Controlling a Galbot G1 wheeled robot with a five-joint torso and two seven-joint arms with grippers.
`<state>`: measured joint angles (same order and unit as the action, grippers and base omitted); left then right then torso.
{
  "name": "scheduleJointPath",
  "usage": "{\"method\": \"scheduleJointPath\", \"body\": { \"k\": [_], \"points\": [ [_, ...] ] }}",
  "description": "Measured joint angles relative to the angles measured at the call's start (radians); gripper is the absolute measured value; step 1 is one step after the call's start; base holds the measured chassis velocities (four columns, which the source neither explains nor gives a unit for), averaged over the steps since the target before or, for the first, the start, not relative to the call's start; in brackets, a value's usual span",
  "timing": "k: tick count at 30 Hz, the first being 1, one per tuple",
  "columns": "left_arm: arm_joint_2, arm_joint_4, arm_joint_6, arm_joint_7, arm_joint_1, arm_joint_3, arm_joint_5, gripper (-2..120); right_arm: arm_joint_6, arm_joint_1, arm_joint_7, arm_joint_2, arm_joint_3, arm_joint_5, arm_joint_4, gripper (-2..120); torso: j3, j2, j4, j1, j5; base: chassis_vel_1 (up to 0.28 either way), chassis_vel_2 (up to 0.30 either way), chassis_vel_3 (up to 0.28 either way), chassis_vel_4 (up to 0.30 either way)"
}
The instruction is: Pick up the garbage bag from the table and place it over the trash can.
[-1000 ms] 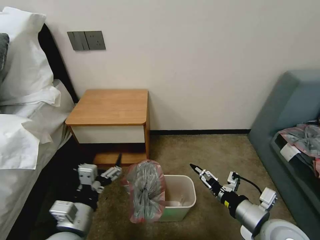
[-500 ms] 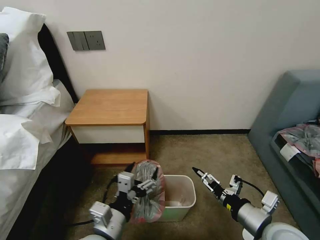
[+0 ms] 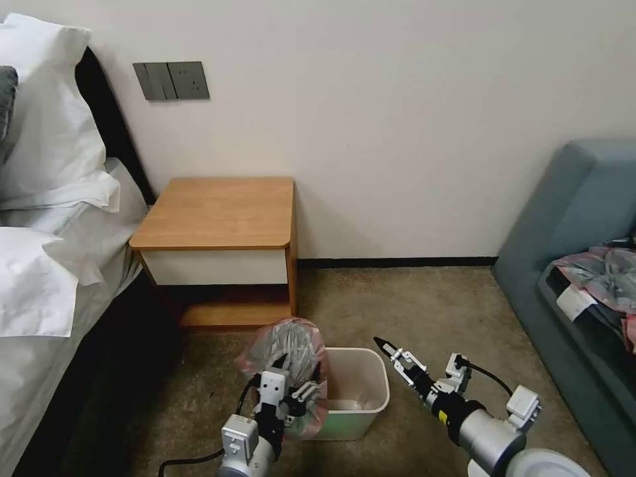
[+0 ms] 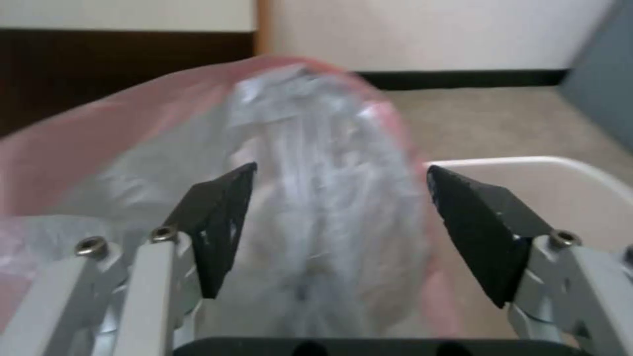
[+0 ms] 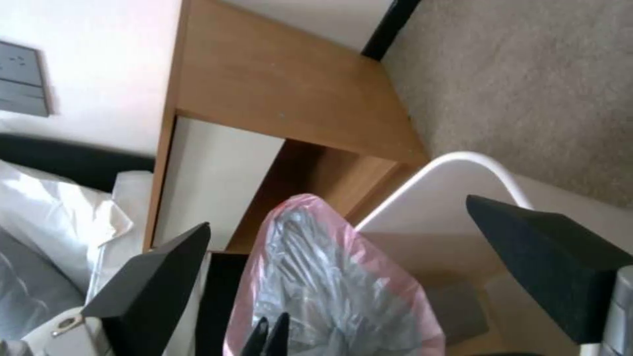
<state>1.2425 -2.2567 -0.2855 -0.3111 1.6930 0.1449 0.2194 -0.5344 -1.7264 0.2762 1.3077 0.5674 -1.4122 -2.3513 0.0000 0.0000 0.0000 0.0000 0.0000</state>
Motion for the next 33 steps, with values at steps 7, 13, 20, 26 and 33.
{"method": "scheduleJointPath", "body": {
  "k": [7,13,20,26,33],
  "points": [
    [0.023,0.008,-0.014,-0.058,-0.005,0.051,0.022,63,0.004,-0.001,-0.018,0.009,-0.014,0.022,0.034,100,0.0,0.0,0.0,0.0,-0.0001,0.0,0.0,0.0,0.0],
    [0.029,0.001,-0.017,-0.076,-0.006,0.077,0.035,63,0.009,0.009,-0.025,0.009,-0.02,0.036,0.047,100,0.0,0.0,-0.0001,0.0,-0.0001,0.0,0.0,0.0,0.0],
    [0.037,-0.026,-0.025,-0.078,0.004,0.119,0.054,63,0.016,0.019,-0.029,0.012,-0.033,0.055,0.06,100,0.0,0.0,0.0,0.0,0.0,0.0,0.0,0.0,0.0],
    [0.034,0.002,-0.03,-0.079,0.003,0.139,0.064,61,0.032,0.017,-0.043,0.021,-0.051,0.098,0.068,100,0.0,0.0,0.0,0.0,0.0,0.0,0.0,0.0,0.0],
    [0.032,0.025,-0.035,-0.075,-0.002,0.117,0.07,57,0.037,0.017,-0.05,0.029,-0.054,0.107,0.072,100,0.0,0.0,0.0,0.0,0.0,0.0,0.0,0.0,0.0]
  ]
}}
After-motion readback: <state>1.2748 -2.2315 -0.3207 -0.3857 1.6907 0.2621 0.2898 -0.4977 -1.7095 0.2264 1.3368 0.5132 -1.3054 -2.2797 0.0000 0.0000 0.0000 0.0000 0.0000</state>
